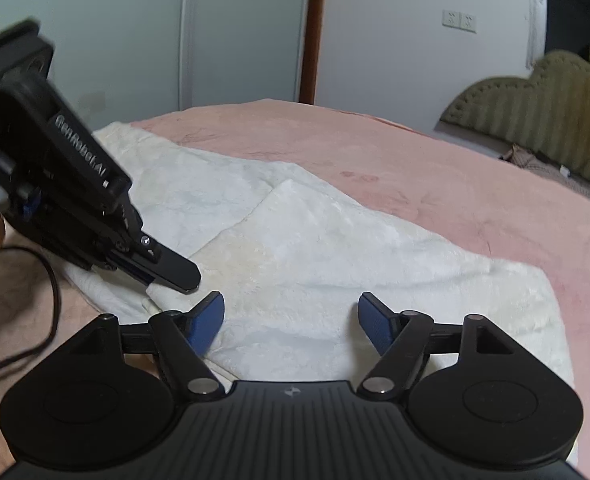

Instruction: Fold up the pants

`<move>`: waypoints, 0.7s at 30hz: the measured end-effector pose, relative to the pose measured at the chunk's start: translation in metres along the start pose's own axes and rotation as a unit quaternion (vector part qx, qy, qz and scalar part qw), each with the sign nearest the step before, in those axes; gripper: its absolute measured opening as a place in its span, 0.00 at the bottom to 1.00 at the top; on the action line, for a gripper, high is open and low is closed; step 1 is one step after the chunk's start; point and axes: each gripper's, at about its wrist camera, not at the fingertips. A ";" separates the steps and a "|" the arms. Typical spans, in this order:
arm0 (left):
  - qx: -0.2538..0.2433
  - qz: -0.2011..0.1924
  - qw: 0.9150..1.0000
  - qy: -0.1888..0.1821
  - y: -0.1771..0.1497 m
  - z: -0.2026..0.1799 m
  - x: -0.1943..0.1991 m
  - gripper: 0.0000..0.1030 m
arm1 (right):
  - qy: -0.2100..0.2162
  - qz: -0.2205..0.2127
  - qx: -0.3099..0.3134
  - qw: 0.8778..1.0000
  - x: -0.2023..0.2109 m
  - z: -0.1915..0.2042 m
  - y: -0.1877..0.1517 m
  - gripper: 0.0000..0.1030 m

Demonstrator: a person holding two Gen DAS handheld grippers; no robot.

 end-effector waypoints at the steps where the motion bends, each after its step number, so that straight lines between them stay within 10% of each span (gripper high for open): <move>1: -0.005 -0.001 1.000 0.002 0.000 -0.002 0.001 0.09 | 0.005 -0.010 -0.001 1.000 0.004 0.001 0.001 0.72; 13: -0.139 -0.085 0.984 0.066 0.014 -0.044 0.034 0.28 | 0.027 0.014 0.009 1.000 -0.010 0.009 -0.005 0.85; 15: -0.198 -0.111 0.969 0.099 0.018 -0.067 0.026 0.46 | 0.027 0.017 0.008 0.999 -0.012 0.007 -0.005 0.89; 21: -0.346 -0.149 0.897 0.233 0.014 -0.112 -0.037 0.48 | 0.028 0.037 0.029 0.999 -0.021 0.009 -0.004 1.00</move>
Point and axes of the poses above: each gripper's, at about its wrist camera, not at the fingertips, and x roughly against the way its jaws point, z to its left, y to its top
